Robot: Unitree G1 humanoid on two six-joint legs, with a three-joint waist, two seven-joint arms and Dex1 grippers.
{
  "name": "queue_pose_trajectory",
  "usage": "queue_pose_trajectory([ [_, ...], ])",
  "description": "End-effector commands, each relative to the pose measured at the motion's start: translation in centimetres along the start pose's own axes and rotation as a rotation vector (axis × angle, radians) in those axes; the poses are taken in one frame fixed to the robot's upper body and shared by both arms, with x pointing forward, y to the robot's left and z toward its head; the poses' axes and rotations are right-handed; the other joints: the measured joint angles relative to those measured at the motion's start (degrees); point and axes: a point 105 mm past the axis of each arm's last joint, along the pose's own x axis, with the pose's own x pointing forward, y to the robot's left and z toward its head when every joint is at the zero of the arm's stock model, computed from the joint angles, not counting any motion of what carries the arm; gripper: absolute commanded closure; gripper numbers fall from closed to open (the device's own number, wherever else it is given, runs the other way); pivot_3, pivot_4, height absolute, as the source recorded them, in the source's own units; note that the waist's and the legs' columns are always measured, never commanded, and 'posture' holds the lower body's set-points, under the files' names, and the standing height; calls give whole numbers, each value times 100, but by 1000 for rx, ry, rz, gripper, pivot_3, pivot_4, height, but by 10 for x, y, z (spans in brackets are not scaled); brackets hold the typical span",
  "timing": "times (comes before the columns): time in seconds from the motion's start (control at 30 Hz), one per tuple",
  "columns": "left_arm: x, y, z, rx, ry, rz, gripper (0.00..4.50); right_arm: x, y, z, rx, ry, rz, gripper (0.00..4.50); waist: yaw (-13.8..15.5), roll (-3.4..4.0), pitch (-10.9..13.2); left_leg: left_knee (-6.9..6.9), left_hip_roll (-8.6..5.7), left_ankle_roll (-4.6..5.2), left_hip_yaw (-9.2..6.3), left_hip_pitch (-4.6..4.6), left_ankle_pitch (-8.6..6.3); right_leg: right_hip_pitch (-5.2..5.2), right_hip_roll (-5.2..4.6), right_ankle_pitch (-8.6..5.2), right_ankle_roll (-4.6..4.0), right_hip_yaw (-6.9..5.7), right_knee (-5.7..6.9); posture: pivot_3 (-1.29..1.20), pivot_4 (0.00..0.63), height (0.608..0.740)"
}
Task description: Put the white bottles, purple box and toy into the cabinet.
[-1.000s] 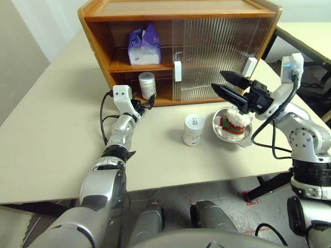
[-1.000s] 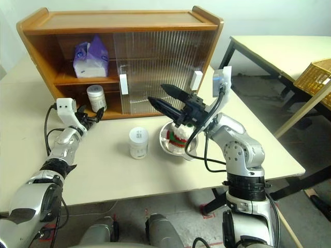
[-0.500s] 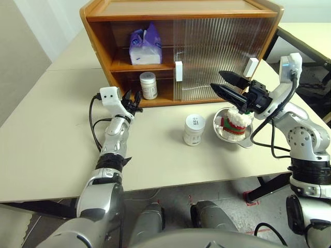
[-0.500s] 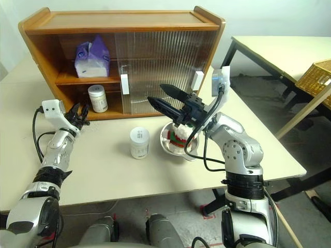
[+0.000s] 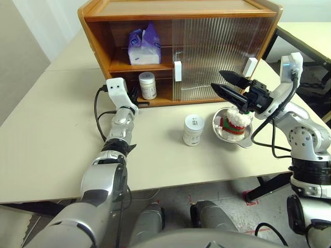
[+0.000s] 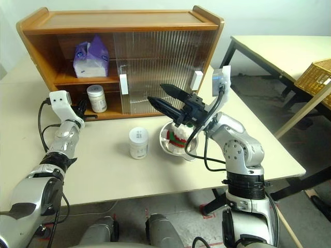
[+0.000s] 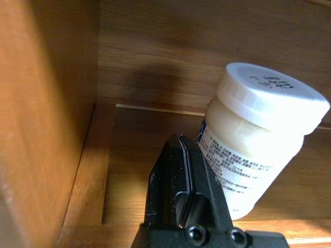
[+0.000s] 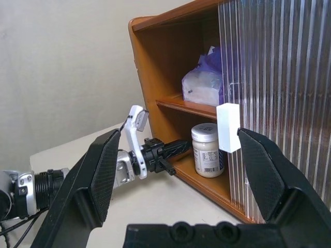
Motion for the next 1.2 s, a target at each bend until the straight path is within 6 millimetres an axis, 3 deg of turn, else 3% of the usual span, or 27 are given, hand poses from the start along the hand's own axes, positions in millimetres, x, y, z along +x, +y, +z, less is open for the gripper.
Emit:
queue_pose_trajectory([
  [0.03,2,-5,-4,16,21,2,4460,1,3,2,-8,8,10,0,-3,0,0,0,-1,0,0,0,0,0,0,-1,1,0,0,-180,54,740],
  [0.97,12,-61,-7,0,92,-136,4460,-4,5,6,-26,13,-19,0,-141,1,2,1,-71,6,-3,-2,1,6,-12,-9,16,1,-3,-243,48,740],
  [1.2,13,-58,-5,-3,91,-120,4460,-5,5,7,-31,14,-25,0,-263,1,2,1,-73,9,-3,-2,0,7,-11,-11,22,-7,-5,-246,46,740],
])
